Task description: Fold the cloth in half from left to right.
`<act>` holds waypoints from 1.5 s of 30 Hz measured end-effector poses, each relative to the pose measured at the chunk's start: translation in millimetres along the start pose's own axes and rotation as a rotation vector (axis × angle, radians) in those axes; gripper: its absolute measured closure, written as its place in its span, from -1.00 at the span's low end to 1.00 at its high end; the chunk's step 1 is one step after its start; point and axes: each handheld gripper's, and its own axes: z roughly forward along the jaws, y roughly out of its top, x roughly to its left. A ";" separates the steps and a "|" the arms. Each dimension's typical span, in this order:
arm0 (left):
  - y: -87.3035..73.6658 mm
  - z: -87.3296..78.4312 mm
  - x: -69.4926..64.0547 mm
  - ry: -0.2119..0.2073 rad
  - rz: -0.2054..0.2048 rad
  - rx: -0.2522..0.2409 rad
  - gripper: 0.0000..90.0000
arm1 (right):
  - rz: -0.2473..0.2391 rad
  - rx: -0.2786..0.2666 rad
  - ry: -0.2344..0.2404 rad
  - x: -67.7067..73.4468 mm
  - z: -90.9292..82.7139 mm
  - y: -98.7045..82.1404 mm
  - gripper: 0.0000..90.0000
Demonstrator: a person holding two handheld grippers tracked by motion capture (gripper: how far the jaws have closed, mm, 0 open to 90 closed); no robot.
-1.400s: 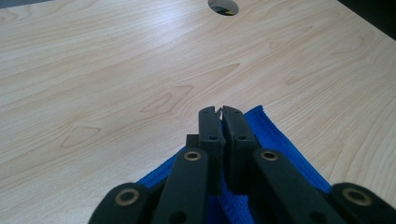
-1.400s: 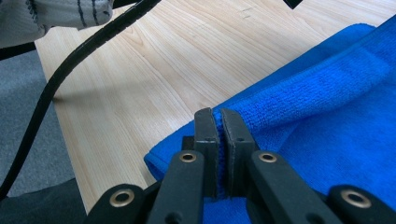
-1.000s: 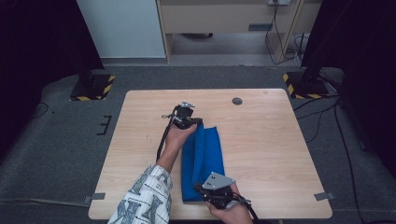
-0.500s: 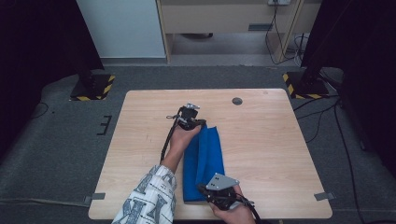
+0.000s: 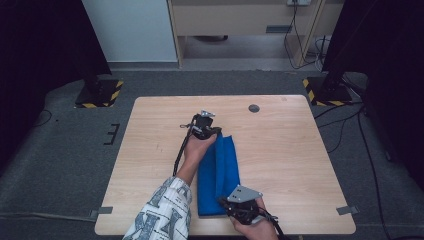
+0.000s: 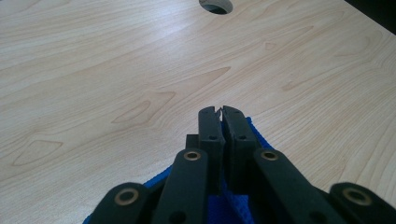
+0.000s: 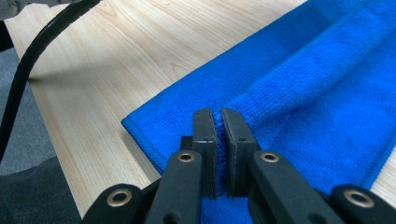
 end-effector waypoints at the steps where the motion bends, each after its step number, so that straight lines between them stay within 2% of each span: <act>1: 0.0 0.5 -0.4 -0.003 -0.001 0.000 0.93 | 0.000 0.000 0.003 -0.1 -0.5 -0.3 0.90; 6: -2.4 6.0 -2.5 -0.006 0.009 0.021 0.92 | -0.002 0.001 0.009 0.8 -1.0 -1.1 0.90; 13: -3.3 9.9 -2.8 -0.006 0.006 0.023 0.92 | -0.009 0.010 0.014 -2.6 -3.4 -3.9 0.89; 22: -4.9 15.6 -8.0 -0.017 0.010 0.031 0.91 | 0.009 0.028 0.002 -9.3 -4.0 -11.0 0.86; 29: -5.8 18.4 -8.5 -0.019 0.010 0.033 0.90 | 0.018 0.033 0.011 -10.0 -4.3 -12.7 0.82; 33: -5.7 18.3 -9.3 -0.024 0.013 0.033 0.90 | 0.026 0.026 0.017 -10.6 -6.2 -12.5 0.87; 38: -5.7 19.0 -12.0 -0.031 0.011 0.028 0.90 | 0.009 0.020 0.021 -7.7 -9.3 -10.5 0.90; 42: -6.4 21.6 -14.7 -0.035 0.017 0.036 0.87 | 0.024 0.036 0.011 -10.4 -8.1 -13.1 0.81; 45: -7.0 22.6 -15.0 -0.033 0.023 0.038 0.79 | 0.040 0.046 0.006 -12.2 -7.5 -14.2 0.64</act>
